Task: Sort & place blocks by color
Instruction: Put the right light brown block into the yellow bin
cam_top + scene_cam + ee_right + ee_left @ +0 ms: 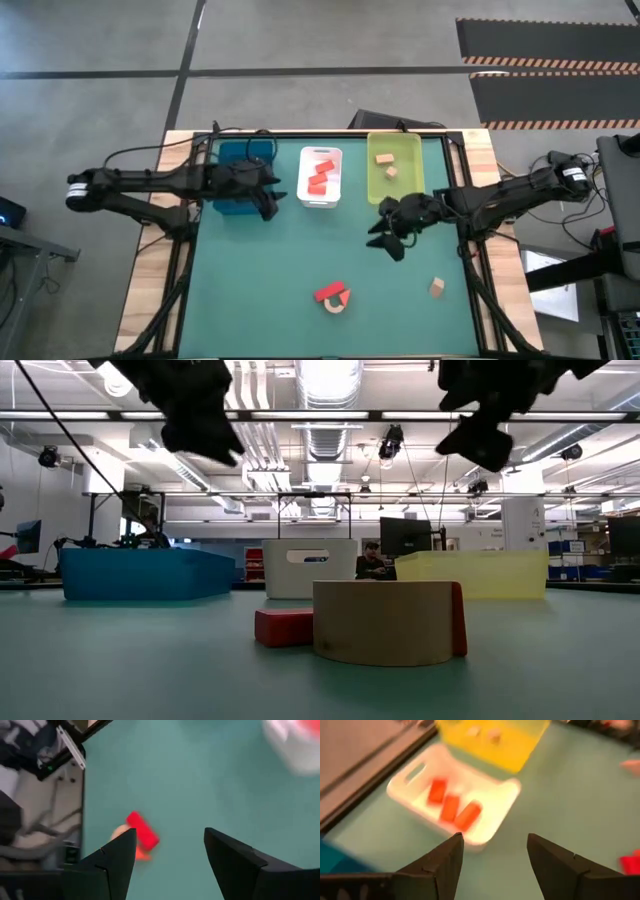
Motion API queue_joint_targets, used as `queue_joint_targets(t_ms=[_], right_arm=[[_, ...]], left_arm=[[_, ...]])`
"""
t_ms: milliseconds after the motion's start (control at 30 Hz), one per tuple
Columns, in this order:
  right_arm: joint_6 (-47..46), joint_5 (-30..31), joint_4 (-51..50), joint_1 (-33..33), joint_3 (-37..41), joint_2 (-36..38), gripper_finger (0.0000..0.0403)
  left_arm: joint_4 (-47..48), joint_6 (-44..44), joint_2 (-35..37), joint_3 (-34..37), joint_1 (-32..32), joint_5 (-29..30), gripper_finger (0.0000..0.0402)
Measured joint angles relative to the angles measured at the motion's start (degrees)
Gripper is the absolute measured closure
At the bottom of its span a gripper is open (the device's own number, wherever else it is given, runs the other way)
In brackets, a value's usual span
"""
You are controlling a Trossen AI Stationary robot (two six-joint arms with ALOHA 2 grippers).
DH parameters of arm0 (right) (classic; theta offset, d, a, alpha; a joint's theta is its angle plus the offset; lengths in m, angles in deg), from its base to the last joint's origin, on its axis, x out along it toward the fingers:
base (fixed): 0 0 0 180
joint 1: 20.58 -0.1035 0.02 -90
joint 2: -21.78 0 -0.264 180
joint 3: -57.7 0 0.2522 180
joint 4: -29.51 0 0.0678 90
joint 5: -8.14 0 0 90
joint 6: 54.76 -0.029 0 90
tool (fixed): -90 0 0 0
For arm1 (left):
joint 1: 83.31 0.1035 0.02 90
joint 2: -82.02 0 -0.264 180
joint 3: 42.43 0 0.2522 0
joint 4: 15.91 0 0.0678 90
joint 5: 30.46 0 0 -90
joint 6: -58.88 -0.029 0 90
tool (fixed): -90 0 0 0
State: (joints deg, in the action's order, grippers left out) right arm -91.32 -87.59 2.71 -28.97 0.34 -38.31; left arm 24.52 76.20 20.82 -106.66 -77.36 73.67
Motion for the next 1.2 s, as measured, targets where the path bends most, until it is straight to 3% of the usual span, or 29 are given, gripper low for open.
queue_joint_targets(t_ms=[100, 333, 533, 700, 933, 1200], right_arm=[[-10.41, 0.24, -2.74, -3.43, -0.02, 0.0, 0.018], [-39.08, -0.12, -14.48, -14.16, -0.18, -3.75, 0.018], [-59.8, -6.96, -36.45, -23.11, -5.36, -10.78, 0.018], [-64.85, -9.09, -47.48, -27.72, -11.96, -16.77, 0.0179], [-68.86, -7.64, -47.97, -30.45, -15.56, -22.98, 0.0179], [-77.36, -7.12, -46.25, -34.69, -13.18, -25.39, 0.0179]], left_arm=[[-5.19, -1.66, 1.71, 1.44, -1.97, 0.02, 0.0198], [-5.7, -3.27, 2.26, 1.65, -3.09, 0.02, 0.0198], [-5.66, -6.26, 2.22, 1.65, -3.09, 0.07, 0.0198], [-5.64, -9.07, 2.22, 1.65, -3.07, 0.07, 0.0198], [-5.61, -10.74, 2.22, 1.75, -3.07, 0.07, 0.0198], [-5.61, -12.3, 2.24, 1.82, -3.05, 0.07, 0.0198]])
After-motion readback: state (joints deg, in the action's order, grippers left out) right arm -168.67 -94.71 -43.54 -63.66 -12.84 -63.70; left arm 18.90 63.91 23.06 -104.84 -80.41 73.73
